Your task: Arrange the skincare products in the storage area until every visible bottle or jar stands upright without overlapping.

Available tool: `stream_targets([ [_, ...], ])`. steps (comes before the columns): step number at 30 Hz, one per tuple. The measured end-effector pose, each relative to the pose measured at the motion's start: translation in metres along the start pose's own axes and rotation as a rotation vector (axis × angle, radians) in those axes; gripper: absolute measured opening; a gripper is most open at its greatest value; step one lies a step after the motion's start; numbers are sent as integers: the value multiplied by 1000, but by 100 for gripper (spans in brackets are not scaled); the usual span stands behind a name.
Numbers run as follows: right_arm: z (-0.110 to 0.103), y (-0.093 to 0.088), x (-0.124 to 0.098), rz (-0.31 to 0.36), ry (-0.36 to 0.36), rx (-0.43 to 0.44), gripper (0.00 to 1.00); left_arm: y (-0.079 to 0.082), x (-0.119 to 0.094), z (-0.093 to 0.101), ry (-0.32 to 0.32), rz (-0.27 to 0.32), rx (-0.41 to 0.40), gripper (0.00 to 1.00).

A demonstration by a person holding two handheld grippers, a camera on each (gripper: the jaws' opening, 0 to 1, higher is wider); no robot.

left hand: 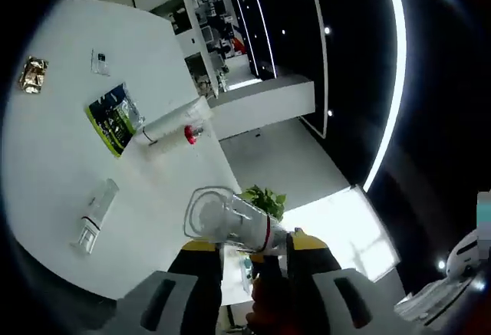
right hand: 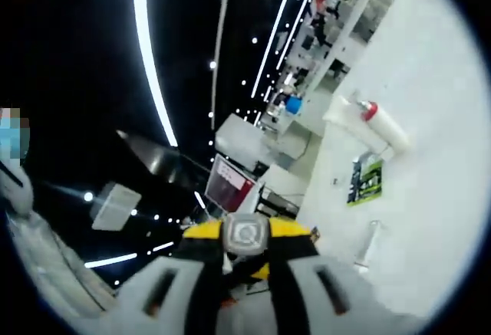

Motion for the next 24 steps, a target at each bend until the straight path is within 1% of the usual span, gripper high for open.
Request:
stream_targets([
  [1, -1, 0, 1, -4, 7, -2, 19, 0, -1, 0, -4, 4, -4, 31],
  [2, -1, -1, 1, -12, 16, -6, 19, 3, -2, 2, -22, 28, 0, 30],
  [5, -4, -6, 1, -36, 41, -24, 19, 7, -3, 4, -62, 81, -30, 27],
  [6, -5, -8, 1, -42, 44, -30, 19, 8, -4, 4, -67, 83, -27, 27],
  [9, -6, -12, 1, -63, 69, -16, 18, 11, -6, 7, -98, 107, 4, 25],
  [11, -5, -13, 2, -72, 83, 5, 18, 12, -6, 9, -104, 114, 23, 24],
  [13, -4, -15, 3, -81, 104, 47, 18, 13, -6, 12, -117, 124, 57, 23],
  [15, -3, -19, 3, -97, 110, 68, 18, 15, -6, 13, -119, 123, 85, 22],
  [17, -4, -21, 5, -141, 123, 118, 19, 20, -6, 15, -126, 105, 96, 21],
  [18, -5, -21, 6, -159, 130, 125, 19, 23, -8, 16, -124, 74, 108, 20],
  [19, -6, -20, 6, -180, 127, 106, 20, 24, -9, 17, -124, 57, 139, 20],
  [20, -7, -19, 7, -202, 134, 65, 20, 26, -10, 18, -136, 43, 154, 20],
  [21, -10, -18, 7, -214, 138, 47, 20, 27, -11, 20, -147, 26, 159, 20],
  [23, -12, -18, 9, -286, 127, -26, 21, 30, -14, 21, -146, -9, 198, 20],
  [24, -14, -19, 11, -333, 130, -95, 21, 31, -15, 22, -152, -28, 226, 20],
])
Point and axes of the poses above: the point that each gripper's makers call its tool centre point, and the gripper's own axes: x roughly forward along the fingers, z roughly to its right, y roughly out of its top, the point moved 9 cm from there along -x, roughly backward along the fingers, and after that the axes turned 2 degrees about x, right-handed, at the moved point
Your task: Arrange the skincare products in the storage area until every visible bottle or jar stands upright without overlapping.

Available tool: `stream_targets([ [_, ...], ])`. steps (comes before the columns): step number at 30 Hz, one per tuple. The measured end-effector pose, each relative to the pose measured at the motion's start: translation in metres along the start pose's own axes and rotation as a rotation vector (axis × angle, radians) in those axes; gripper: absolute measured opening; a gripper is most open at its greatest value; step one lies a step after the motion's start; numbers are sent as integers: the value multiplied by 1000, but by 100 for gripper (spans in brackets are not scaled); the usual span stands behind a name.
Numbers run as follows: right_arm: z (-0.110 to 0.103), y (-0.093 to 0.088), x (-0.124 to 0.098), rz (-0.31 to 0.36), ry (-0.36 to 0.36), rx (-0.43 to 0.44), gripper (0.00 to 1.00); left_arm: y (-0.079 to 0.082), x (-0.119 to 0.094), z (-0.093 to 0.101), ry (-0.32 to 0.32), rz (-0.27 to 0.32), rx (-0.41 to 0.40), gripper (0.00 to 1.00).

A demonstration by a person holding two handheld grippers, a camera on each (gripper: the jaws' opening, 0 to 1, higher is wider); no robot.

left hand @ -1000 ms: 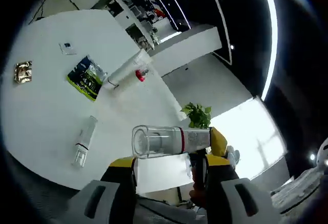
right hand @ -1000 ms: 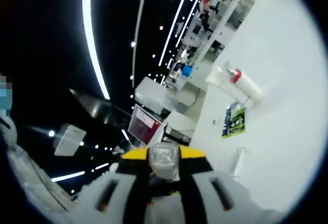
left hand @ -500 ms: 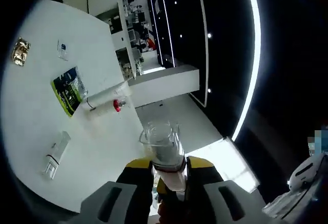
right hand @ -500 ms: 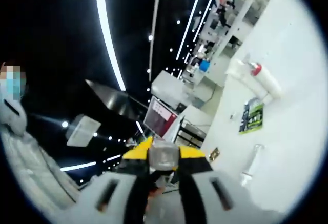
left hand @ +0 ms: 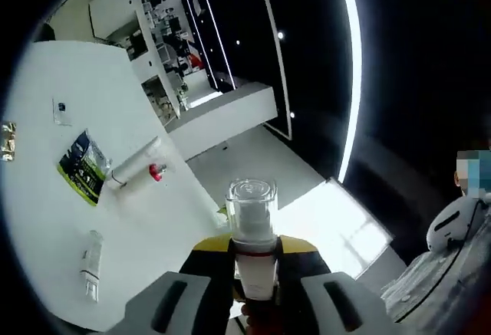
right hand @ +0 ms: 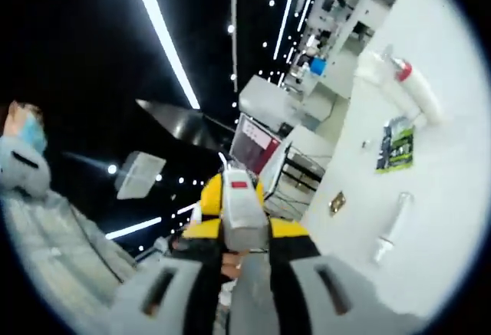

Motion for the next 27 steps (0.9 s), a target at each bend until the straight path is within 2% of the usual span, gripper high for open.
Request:
stream_targets([
  [1, -3, -1, 2, -37, 0, -44, 21, 2, -1, 3, -18, -24, 30, 20],
  [4, -9, -3, 7, -131, -2, -104, 22, 6, -5, 6, -24, -111, 93, 20],
  [7, -12, -7, 12, -178, 29, -127, 22, 8, -4, 12, -54, -178, 131, 20],
  [12, -21, -7, 18, -176, 117, -70, 26, 11, 2, 21, -167, -255, 142, 20],
  [16, -43, -3, 23, -181, 262, 18, 25, 12, 6, 33, -293, -322, 115, 20],
  [20, -52, 1, 24, -193, 309, 52, 28, 14, 13, 43, -372, -363, 103, 20],
  [22, -57, 4, 22, -177, 368, 149, 27, 15, 16, 46, -425, -375, 62, 20],
  [24, -60, 5, 19, -150, 437, 196, 27, 16, 19, 51, -483, -389, 62, 20],
  [25, -62, 5, 17, -136, 458, 207, 27, 16, 20, 53, -496, -410, 55, 20],
  [27, -63, 3, 16, -134, 451, 187, 27, 17, 21, 55, -506, -441, 73, 20],
])
Point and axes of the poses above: the point that each gripper's makers call its tool centre point, and the gripper's own axes: x roughly forward along the fingers, z roughly to its right, y roughly out of its top, the point moved 9 cm from there along -x, roughly backward along the fingers, and after that the axes turned 2 degrees about x, right-handed, at the moved point
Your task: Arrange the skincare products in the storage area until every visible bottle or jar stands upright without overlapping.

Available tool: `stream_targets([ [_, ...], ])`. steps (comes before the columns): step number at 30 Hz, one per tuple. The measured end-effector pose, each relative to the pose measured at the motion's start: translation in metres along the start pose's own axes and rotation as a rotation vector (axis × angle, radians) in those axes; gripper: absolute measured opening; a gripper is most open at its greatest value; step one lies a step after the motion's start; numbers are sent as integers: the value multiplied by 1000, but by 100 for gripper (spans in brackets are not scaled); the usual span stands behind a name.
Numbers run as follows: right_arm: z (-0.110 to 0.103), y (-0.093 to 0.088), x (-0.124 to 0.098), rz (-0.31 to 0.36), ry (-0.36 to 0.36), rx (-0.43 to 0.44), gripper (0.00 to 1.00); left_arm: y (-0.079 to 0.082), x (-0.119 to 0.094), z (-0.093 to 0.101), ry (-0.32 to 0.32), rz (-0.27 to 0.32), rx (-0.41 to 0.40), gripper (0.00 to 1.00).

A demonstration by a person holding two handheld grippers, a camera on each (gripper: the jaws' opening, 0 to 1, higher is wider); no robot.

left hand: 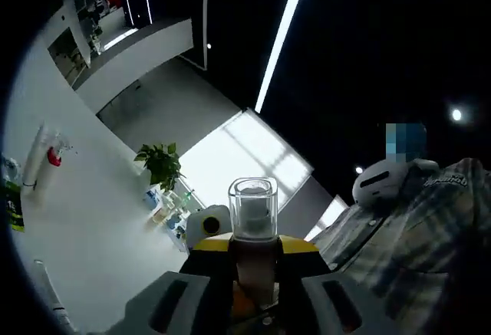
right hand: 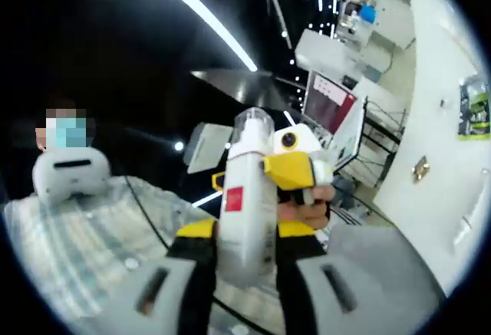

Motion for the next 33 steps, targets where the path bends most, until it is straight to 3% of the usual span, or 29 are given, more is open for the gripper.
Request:
stream_targets([
  [6, 4, -1, -7, 15, -18, -8, 28, 1, -1, -2, -32, -102, -26, 20],
  [10, 3, -5, -5, -31, -14, 9, 23, -4, 2, -5, -42, -148, -49, 20],
  [13, 5, -7, -6, -46, -26, 6, 22, -8, 3, -8, -45, -135, -79, 20],
  [15, 9, -4, -9, -7, -72, -13, 22, -8, 1, -14, 4, -68, -91, 21],
  [16, 10, -3, -12, -12, -95, -19, 21, -9, 0, -15, 14, -71, -90, 21],
  [20, 20, -4, -15, -38, -230, -62, 21, -13, -4, -25, 123, -77, -98, 23],
  [26, 42, -1, -23, -91, -549, -166, 21, -18, -11, -48, 429, -142, -42, 26],
  [33, 56, 1, -21, -101, -798, -287, 21, -21, -7, -63, 699, -150, 1, 25],
])
Point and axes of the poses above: the point that each gripper's makers call its tool centre point, and the gripper's own axes: x roughly forward along the fingers, z roughly to its right, y roughly out of its top, the point moved 9 cm from there along -x, roughly backward along the fingers, and after that the axes turned 2 degrees about x, right-handed, at the moved point
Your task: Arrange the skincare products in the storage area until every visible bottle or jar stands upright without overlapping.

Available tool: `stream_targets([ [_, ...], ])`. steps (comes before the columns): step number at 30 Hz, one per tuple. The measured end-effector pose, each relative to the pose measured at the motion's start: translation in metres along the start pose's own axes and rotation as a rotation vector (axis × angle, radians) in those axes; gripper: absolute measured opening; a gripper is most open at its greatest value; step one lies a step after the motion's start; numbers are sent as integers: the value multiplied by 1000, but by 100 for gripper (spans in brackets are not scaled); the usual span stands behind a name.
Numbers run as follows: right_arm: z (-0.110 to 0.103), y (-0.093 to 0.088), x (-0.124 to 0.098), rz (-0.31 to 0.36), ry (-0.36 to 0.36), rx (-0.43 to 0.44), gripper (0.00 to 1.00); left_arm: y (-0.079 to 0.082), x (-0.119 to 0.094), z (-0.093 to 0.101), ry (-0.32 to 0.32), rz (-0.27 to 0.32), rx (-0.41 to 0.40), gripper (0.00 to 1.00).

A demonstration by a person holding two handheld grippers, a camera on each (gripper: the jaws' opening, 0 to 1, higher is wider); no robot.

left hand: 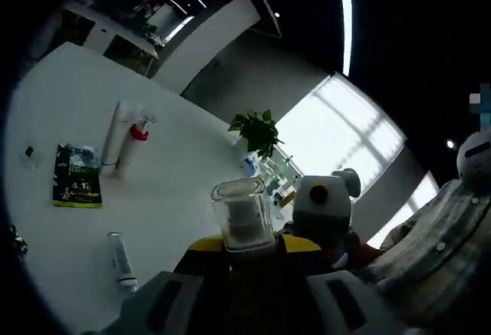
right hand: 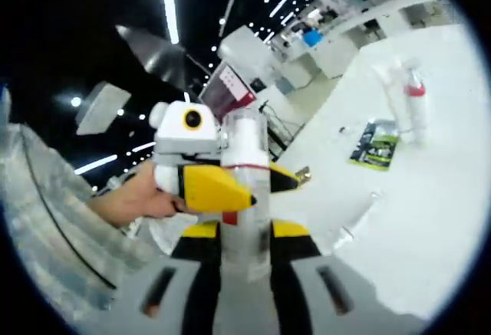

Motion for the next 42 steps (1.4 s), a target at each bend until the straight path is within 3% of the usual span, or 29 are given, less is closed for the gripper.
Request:
stream_targets([
  [3, 3, 1, 1, 28, -53, -16, 21, 0, 3, 1, 58, 27, -17, 25],
  [7, 6, 0, 2, 29, -137, -87, 21, -1, 7, 3, 127, 35, 21, 25],
  [14, 9, -3, 6, 23, -126, -157, 23, 0, 9, 7, 170, -15, 236, 22],
  [16, 10, -1, 4, 24, -125, -205, 23, 2, 5, 4, 221, -25, 304, 22],
  [19, 13, -3, -4, 18, -118, -208, 32, 5, -2, -2, 260, -26, 349, 22],
  [22, 15, 5, -20, 90, -74, -187, 32, 5, -9, -6, 277, -25, 400, 22],
  [23, 16, 11, -26, 141, -76, -188, 32, 4, -10, -7, 282, -21, 419, 22],
  [27, 13, 23, -35, 225, -56, -202, 33, -8, -8, -5, 277, -35, 483, 22],
  [30, 9, 25, -30, 219, -47, -212, 33, -16, -1, -1, 272, -62, 526, 22],
  [33, 6, 21, -18, 159, -44, -257, 33, -24, 8, 6, 251, -87, 536, 22],
  [36, 3, 19, -12, 123, -25, -263, 27, -27, 12, 10, 240, -89, 546, 22],
  [37, 3, 18, -12, 116, -27, -269, 21, -28, 12, 10, 236, -89, 548, 22],
  [42, 0, 16, -15, 107, -34, -293, 20, -32, 8, 10, 224, -71, 534, 22],
])
Point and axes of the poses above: the point that each gripper's makers call its tool centre point, and the gripper's own axes: x roughly forward along the fingers, z roughly to its right, y roughly out of its top, the point moved 9 cm from there along -x, roughly backward along the fingers, and after that the axes turned 2 degrees about x, right-handed, at the moved point
